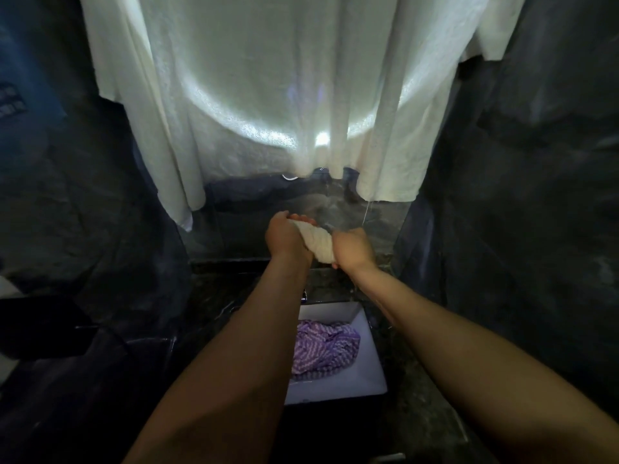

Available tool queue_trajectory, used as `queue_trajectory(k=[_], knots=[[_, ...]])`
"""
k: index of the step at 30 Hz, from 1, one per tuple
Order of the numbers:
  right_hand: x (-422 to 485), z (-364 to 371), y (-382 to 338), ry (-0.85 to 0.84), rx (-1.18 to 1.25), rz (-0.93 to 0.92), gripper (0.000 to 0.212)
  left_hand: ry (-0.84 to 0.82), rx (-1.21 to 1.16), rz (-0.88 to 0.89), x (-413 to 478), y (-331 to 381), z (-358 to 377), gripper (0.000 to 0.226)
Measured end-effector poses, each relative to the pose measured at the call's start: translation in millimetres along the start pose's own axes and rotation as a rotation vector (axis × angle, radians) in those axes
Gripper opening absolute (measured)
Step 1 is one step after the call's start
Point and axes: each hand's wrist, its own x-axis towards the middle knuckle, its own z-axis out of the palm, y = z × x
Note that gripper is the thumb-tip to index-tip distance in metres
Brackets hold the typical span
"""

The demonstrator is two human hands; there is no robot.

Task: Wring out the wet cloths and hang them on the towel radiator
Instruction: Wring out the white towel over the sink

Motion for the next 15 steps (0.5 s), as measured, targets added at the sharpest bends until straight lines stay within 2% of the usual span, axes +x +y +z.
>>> queue_trajectory(k=[3, 5, 7, 8, 11, 13, 15], knots=[[6, -10, -7, 0.065, -0.048, -0.092, 0.030, -0.213, 0.088, 0.053, -13, 3, -10, 0.035], [14, -21, -5, 0.132, -0.042, -0.184, 0.040, -0.263, 0.301, 0.013, -12, 2, -24, 0.030], [21, -29, 6, 0.134, -0.070, -0.239, 0.043, -0.183, 0.486, -0.097, -8, 1, -40, 0.041], [20, -30, 11, 0.121, -0.100, -0.256, 0.043, -0.160, 0.504, -0.160, -7, -2, -46, 0.046], [22, -26, 30, 0.056, -0.149, -0.286, 0.039, -0.142, 0.588, -0.256, -9, -12, -53, 0.037], [21, -27, 37, -0.075, -0.034, -0.168, 0.035, -0.118, 0.659, -0.234, -8, -18, -56, 0.028], [27, -32, 52, -0.176, -0.054, 0.066, 0.047, -0.057, 0.664, -0.165, 0, -17, -61, 0.025]])
